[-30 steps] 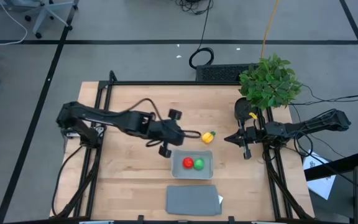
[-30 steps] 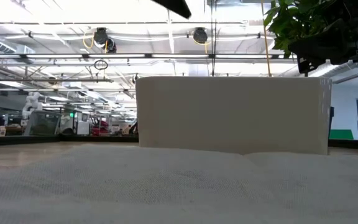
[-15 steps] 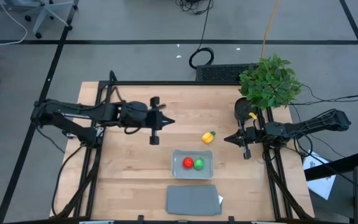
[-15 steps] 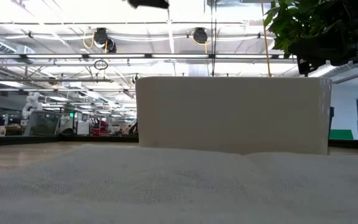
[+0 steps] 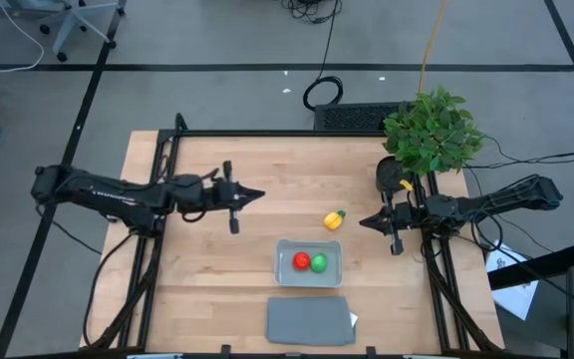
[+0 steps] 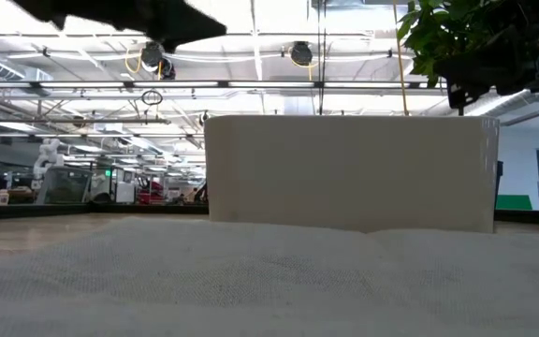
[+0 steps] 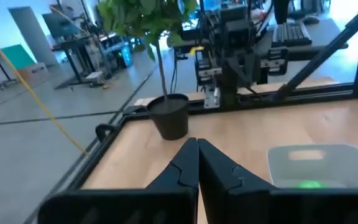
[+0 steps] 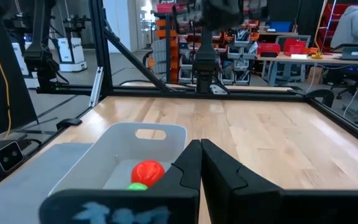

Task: Pick and placing Produce into tupperware
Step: Put the yellow pineapple into the gray bin

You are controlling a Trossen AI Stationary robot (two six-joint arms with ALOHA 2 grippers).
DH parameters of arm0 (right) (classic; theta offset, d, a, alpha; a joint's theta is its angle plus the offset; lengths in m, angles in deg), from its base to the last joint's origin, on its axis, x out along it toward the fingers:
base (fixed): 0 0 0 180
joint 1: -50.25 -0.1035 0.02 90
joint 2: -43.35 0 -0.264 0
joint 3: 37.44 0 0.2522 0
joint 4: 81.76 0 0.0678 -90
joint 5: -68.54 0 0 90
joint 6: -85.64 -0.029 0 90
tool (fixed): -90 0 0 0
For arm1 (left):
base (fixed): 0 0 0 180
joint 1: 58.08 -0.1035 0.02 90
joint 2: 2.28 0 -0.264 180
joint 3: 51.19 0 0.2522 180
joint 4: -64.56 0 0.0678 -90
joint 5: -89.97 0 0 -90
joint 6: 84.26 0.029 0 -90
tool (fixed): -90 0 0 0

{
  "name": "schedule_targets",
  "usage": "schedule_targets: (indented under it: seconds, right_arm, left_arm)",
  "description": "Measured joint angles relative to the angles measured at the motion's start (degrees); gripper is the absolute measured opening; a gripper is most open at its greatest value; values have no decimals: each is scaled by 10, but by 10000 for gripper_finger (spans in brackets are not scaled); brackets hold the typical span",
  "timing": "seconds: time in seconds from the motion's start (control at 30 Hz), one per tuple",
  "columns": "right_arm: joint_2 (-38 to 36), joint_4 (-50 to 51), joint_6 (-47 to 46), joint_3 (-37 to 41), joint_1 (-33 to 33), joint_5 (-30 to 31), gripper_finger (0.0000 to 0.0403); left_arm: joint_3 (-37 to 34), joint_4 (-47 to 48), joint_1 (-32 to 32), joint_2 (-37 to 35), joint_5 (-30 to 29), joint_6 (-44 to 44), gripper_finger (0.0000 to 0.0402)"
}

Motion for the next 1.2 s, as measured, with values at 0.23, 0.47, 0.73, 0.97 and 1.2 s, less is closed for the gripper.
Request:
schedule_targets:
  seconds: [0.23,0.47,0.73,0.97,1.2]
  right_arm:
    - [0,0,0,0,0,0,0]
    - [0,-4,6,0,0,-1,0]
    - [0,-9,13,0,0,-2,0]
    - [0,-15,15,0,0,-2,0]
    - [0,-21,15,0,0,-2,0]
  left_arm:
    - [-70,-23,43,-95,-109,25,0]
    - [-128,-40,35,-181,-109,11,0]
    - [-165,-50,-45,-179,-16,-46,0]
    - [-215,-139,-54,-184,18,-47,0]
    - [-249,-160,-38,-191,18,-44,0]
